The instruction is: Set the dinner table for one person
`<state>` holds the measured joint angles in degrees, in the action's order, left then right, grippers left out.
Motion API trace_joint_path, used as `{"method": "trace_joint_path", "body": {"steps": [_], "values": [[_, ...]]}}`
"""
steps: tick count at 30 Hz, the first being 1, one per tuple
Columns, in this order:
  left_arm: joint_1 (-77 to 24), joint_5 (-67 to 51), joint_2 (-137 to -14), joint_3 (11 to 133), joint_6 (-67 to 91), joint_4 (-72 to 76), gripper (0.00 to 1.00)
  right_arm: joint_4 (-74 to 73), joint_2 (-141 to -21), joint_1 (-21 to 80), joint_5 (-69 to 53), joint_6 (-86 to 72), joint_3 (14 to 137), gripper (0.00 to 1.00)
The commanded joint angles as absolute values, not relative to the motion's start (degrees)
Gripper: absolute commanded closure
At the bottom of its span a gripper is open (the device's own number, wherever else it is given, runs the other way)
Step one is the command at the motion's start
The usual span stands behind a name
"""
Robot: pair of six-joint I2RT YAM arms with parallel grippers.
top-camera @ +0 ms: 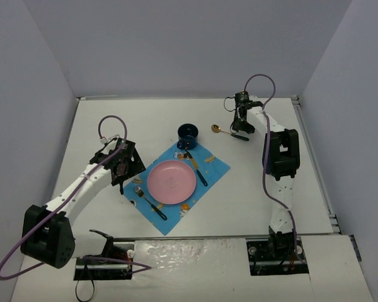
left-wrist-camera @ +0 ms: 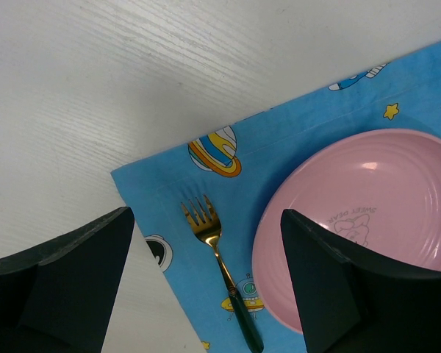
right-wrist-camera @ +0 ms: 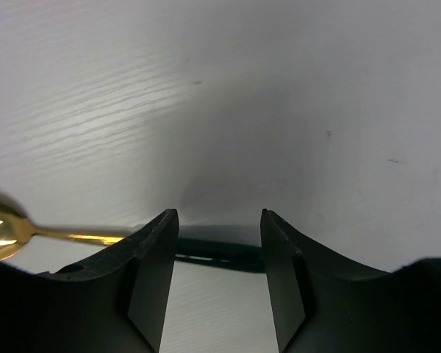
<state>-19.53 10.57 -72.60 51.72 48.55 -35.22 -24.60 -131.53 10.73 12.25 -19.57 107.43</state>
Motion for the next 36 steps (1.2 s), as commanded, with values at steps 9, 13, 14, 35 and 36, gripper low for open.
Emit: {"method": "trace_joint_path", "body": {"steps": [9,13,14,35,36], "values": [[-19.16,11.69,-72.56,55.86,47.55,-34.01,0.22,-24.21,-129.2,9.03,13.42,-20.81,102.24,0.55],[-19.16,11.54,-72.18,55.73,47.8,-34.01,0.22,-23.4,-129.22,9.47,12.47,-21.72,98.17,0.55],[-19.16,11.55,-72.16,55.72,47.78,-34.01,0.22,-23.27,-128.91,9.75,11.96,-22.01,97.16,0.55],[-19.16,12.37,-70.61,55.12,47.72,-34.98,0.22,-22.22,-105.08,20.02,12.89,-25.39,82.26,0.55],[-19.16,12.39,-70.51,55.11,47.72,-34.98,0.22,-22.3,-104.6,20.04,11.88,-25.54,82.4,0.55]]}}
